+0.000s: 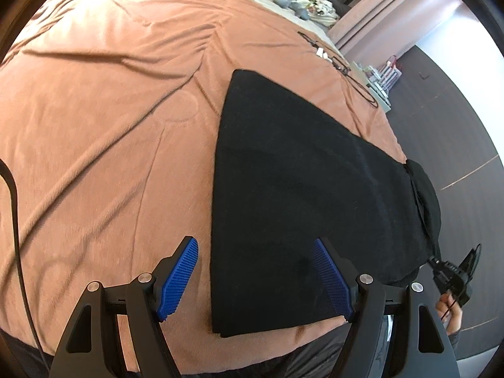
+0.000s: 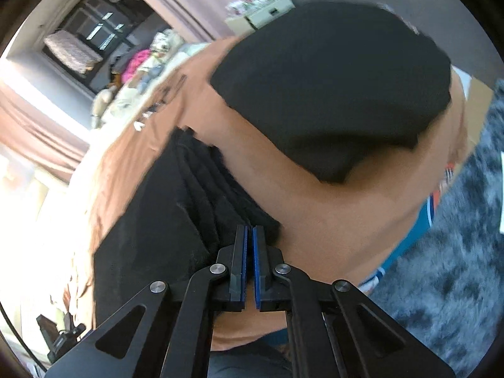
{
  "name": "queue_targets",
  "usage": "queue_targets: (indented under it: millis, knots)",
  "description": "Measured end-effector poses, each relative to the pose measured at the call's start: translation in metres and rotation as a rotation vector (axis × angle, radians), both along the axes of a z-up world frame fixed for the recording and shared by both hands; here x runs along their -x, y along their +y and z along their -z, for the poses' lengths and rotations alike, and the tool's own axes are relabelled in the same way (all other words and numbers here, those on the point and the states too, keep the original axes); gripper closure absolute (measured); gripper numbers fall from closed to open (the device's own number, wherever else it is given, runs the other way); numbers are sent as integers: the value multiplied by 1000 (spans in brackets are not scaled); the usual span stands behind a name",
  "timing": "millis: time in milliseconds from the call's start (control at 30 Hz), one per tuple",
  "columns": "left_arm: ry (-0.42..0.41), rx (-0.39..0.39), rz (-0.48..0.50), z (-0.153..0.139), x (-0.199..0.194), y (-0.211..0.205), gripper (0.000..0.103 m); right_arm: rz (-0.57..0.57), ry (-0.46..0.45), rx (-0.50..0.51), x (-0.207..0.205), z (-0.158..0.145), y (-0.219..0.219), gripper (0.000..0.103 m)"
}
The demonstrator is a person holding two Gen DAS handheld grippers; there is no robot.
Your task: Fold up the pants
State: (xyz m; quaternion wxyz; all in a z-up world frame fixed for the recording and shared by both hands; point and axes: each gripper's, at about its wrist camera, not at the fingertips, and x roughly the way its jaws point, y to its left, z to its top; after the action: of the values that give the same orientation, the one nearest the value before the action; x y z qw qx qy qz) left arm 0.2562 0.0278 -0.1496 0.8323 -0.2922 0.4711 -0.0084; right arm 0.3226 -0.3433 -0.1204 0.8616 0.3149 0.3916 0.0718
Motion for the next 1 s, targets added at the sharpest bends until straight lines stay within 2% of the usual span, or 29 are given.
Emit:
queue_targets:
  millis: [100,233,267,333,367,400,467,767,1000]
  knots:
    - [8,2,1,5,4,1,26,-19,7,36,5,3,5,102]
    - [6,2,5,8,4,-1,26,-45,-65,23,20,-20,0,99]
    - [4,4,6,9,3,-2,26,-57,-82,17,23,-25,-1,96]
    - [1,2,7,10,3,-5,26,-80,-102,-11,25,-29,2,79]
    - [2,1,10,10,2,-7,26,-80,-105,-19,28,-27,0,62]
    - [2,1,12,11,2,-9,26,-74,-117,-32,29,-29,-3,56]
    - [1,-2,22,11,2,-13,26,-77,-126,-81,30,-26,-8,56]
    - [-7,-2,13,8,3,-9,26,-97,-51,-217,20,8,-16,56]
    - [-11,-2,2,7,4,-5,26,-94,7,-218,8,3,-27,56]
